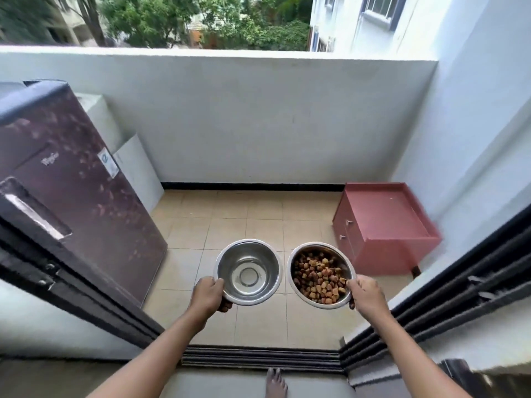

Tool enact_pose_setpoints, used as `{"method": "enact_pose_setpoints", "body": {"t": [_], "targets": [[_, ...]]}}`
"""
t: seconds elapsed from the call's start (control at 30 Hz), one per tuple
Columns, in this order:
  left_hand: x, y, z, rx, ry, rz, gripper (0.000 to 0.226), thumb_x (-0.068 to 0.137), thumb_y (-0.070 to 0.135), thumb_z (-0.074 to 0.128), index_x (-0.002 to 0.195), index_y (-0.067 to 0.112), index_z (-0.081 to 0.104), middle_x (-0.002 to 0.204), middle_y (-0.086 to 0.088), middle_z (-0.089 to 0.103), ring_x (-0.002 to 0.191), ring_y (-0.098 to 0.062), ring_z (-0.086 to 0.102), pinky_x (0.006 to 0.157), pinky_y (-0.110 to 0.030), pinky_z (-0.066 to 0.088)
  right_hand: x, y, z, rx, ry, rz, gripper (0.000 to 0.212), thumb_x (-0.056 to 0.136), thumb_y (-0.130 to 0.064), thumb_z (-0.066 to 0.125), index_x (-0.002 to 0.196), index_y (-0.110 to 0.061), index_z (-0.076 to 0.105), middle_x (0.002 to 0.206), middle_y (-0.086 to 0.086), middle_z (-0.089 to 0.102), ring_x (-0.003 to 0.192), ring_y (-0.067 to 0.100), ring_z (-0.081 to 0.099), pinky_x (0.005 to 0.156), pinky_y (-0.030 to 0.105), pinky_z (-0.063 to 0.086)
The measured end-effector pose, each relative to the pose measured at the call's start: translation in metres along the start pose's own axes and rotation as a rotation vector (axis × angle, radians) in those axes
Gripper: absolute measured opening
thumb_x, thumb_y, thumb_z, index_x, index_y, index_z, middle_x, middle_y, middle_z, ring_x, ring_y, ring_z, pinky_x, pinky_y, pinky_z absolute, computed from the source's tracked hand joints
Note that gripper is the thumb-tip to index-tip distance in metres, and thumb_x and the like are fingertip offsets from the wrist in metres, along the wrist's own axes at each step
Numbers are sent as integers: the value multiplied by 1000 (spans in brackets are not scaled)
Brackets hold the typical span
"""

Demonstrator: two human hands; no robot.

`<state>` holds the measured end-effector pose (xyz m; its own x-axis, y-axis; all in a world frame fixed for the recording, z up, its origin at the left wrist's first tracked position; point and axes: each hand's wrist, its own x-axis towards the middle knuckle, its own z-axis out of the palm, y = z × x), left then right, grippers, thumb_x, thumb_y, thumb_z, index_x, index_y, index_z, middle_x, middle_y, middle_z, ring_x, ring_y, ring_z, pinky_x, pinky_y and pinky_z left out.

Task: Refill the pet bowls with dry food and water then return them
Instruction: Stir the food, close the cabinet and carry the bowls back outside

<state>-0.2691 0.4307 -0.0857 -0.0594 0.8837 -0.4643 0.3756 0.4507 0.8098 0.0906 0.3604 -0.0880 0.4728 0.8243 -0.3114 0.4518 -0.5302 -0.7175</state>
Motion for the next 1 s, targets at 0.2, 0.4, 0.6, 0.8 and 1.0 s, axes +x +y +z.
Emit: {"method": "enact_pose_setpoints", "body": {"t": [0.2, 0.4, 0.6, 0.8, 1.0], "targets": [[80, 56, 4, -28, 69, -15, 31, 89, 3, 41, 63, 1, 57, 50, -17, 58, 44, -27, 56, 50, -33, 49, 103, -52, 5, -45, 8, -71, 42, 99, -11, 56, 57, -7, 61, 51, 13, 68, 46, 19, 61, 53, 34, 46], [160, 109, 7, -66, 93, -25, 29, 88, 2, 40, 66, 1, 58, 53, -17, 60, 46, -27, 57, 49, -32, 51, 188, -96, 13, -20, -4, -55, 38, 97, -12, 55, 62, 2, 64, 53, 14, 69, 48, 21, 62, 55, 33, 48], [254, 147, 10, -61, 62, -20, 26, 89, 1, 39, 71, -1, 58, 57, -19, 58, 48, -27, 57, 49, -32, 50, 268, -130, 36, -14, 2, 5, 34, 98, -11, 55, 69, 5, 64, 59, 20, 71, 46, 18, 60, 52, 30, 44], [375, 176, 11, 21, -18, -14, 27, 90, 0, 40, 71, -4, 59, 57, -18, 58, 48, -25, 56, 47, -32, 48, 355, -154, 75, 55, 8, 91, 29, 102, -13, 53, 76, -1, 59, 61, 14, 68, 43, 13, 61, 48, 30, 48], [478, 203, 16, 68, -59, -35, 25, 91, 3, 42, 71, 1, 57, 58, -17, 62, 49, -24, 58, 51, -35, 50, 439, -171, 110, 135, 1, 206, 29, 105, -16, 52, 86, 5, 56, 74, 13, 66, 54, 16, 64, 52, 33, 52]]}}
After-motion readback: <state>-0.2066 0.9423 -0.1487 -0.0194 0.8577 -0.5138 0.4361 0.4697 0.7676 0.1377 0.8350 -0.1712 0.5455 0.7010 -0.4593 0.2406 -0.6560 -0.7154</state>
